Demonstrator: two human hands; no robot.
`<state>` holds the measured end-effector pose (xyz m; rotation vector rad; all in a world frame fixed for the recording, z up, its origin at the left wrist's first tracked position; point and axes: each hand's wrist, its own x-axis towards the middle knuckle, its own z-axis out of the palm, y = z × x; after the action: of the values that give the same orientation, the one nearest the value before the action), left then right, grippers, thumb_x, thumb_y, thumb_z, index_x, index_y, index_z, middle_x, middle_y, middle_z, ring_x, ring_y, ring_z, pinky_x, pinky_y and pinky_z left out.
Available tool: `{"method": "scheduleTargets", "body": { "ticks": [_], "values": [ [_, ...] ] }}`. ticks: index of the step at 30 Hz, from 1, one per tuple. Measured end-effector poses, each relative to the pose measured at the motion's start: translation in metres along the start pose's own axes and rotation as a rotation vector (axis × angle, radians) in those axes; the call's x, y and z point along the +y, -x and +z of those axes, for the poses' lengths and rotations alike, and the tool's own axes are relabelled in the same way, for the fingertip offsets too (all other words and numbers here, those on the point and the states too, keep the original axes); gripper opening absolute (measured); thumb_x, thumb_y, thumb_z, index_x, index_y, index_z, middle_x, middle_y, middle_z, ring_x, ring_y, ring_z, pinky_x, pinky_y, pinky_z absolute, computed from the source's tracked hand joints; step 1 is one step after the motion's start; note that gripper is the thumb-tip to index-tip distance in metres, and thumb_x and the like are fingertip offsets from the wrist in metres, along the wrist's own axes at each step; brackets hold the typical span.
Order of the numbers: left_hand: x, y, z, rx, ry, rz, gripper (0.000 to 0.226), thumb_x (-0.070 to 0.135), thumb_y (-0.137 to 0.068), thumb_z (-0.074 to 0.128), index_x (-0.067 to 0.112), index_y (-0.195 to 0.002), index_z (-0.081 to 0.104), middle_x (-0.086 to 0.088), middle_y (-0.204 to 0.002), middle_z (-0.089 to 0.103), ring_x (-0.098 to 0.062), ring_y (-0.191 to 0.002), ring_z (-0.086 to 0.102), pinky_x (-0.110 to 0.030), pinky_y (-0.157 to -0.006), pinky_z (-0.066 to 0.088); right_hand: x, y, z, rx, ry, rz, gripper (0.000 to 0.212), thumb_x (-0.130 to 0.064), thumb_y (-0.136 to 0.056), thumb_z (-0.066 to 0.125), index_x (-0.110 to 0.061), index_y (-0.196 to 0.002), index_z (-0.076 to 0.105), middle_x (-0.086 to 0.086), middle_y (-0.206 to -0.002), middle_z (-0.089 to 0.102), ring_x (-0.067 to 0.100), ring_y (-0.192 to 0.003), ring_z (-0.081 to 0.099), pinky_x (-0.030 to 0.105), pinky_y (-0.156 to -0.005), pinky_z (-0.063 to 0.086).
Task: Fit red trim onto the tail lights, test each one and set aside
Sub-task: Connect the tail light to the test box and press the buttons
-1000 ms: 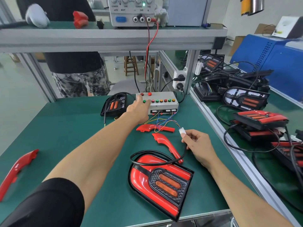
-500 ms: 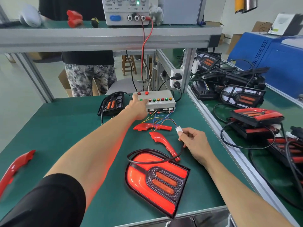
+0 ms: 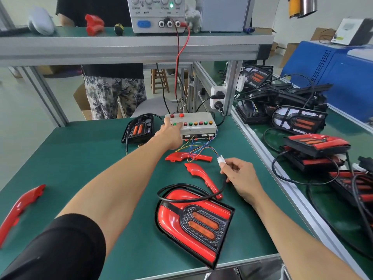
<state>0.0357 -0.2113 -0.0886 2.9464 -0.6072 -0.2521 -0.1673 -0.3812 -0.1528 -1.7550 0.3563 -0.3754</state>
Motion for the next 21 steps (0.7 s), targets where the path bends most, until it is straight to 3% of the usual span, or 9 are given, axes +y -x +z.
{"method": "scheduleTargets", "body": {
  "ticks": [21],
  "values": [
    [-0.0001, 0.0008, -0.0021, -0.019, -0.035, 0.019, 0.074, 0.010, -0.092, 0.047, 0.028, -0.159, 0.023, -0.020, -0.161, 0.004, -0.042, -0.136, 0.039, -0.051, -0.105, 0.046, 0.0069, -0.0038, -0.0011, -0.006, 0.004, -0.010, 0.008, -0.027, -0.096, 0.071, -0.024, -0.094, 0.078, -0.005, -0.071, 0.071, 0.007, -0.056, 0.053, 0.018, -0.055, 0.048]
  ]
}}
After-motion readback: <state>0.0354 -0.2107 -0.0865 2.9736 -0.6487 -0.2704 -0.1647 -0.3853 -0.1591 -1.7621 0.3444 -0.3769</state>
